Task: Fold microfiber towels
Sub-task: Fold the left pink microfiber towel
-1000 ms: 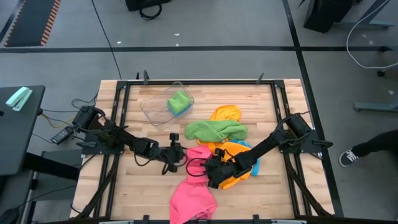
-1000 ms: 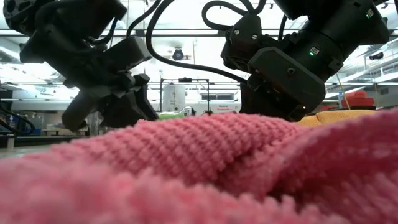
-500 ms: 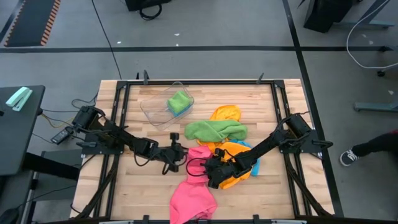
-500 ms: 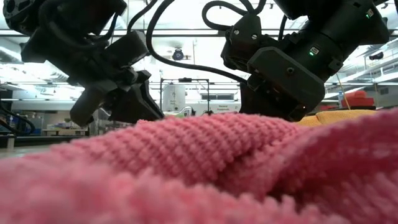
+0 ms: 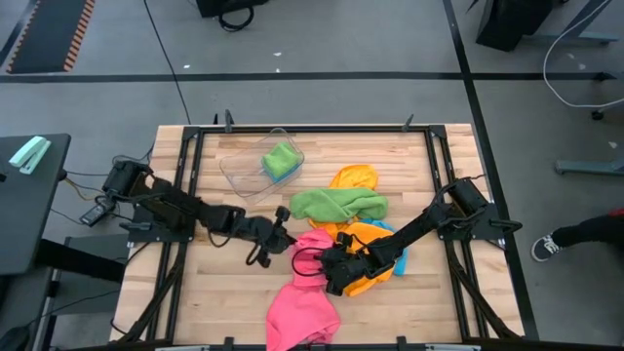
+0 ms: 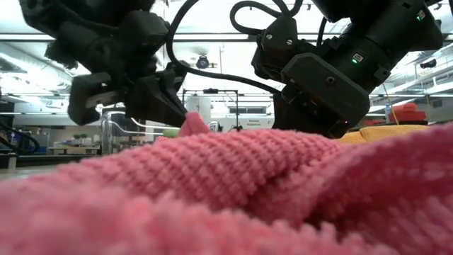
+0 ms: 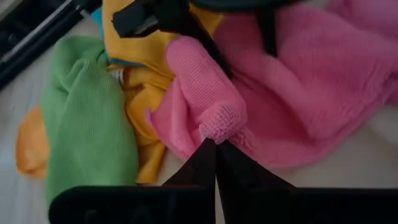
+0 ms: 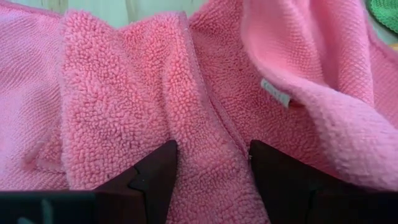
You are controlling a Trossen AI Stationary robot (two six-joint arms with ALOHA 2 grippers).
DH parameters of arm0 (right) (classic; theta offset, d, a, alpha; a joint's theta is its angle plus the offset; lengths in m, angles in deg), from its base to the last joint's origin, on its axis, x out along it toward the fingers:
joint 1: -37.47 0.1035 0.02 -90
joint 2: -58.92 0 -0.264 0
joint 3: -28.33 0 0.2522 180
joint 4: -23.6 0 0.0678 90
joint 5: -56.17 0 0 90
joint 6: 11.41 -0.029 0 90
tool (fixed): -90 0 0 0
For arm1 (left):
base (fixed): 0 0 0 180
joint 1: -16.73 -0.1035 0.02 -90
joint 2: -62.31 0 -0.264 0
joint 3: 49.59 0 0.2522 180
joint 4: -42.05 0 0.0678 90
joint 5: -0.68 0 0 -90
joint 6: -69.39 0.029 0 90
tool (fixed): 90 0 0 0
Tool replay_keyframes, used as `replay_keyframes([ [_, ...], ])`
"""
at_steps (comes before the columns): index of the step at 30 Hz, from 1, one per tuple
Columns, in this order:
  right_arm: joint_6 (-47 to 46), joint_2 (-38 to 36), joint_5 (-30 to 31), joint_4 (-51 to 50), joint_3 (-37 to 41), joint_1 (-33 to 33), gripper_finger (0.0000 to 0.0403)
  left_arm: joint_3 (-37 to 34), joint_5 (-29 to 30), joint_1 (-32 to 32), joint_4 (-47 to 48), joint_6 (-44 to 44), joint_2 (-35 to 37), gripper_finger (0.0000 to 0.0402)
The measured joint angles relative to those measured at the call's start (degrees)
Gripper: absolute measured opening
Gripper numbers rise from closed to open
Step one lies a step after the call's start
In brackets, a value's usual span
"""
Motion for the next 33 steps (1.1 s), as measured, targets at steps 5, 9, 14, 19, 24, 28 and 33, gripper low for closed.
replay_keyframes([
  [5, 0.0, 0.0, 0.0, 0.0, 0.0, 0.0, 0.0213, 0.0, -9.0, -4.4, 2.2, 9.1, 0.3, 0.0006],
  [9, 0.0, 0.0, 0.0, 0.0, 0.0, 0.0, 0.0213, 0.0, -17.5, -8.6, 4.3, 11.0, 0.3, 0.0005],
  [14, 0.0, 0.0, 0.0, 0.0, 0.0, 0.0, 0.0213, 1.0, -27.3, -13.3, 8.0, 11.0, 0.3, 0.0004],
  [19, 0.0, 0.0, 0.0, 0.0, 0.0, 0.0, 0.0213, 8.4, -28.4, -14.6, 22.1, 12.9, -0.4, 0.0003],
  [24, 0.0, 0.0, 0.0, 0.0, 0.0, 0.0, 0.0213, 14.1, -32.5, -16.4, 31.6, 16.5, -3.0, 0.0002],
  [28, 0.0, 0.0, 0.0, 0.0, 0.0, 0.0, 0.0213, 17.7, -35.5, -19.6, 36.4, 18.0, -5.5, 0.0002],
  [33, -0.2, 0.0, 0.0, 0.0, 0.0, 0.0, 0.0213, 21.8, -36.6, -23.3, 41.1, 17.7, -9.1, 0.0004],
])
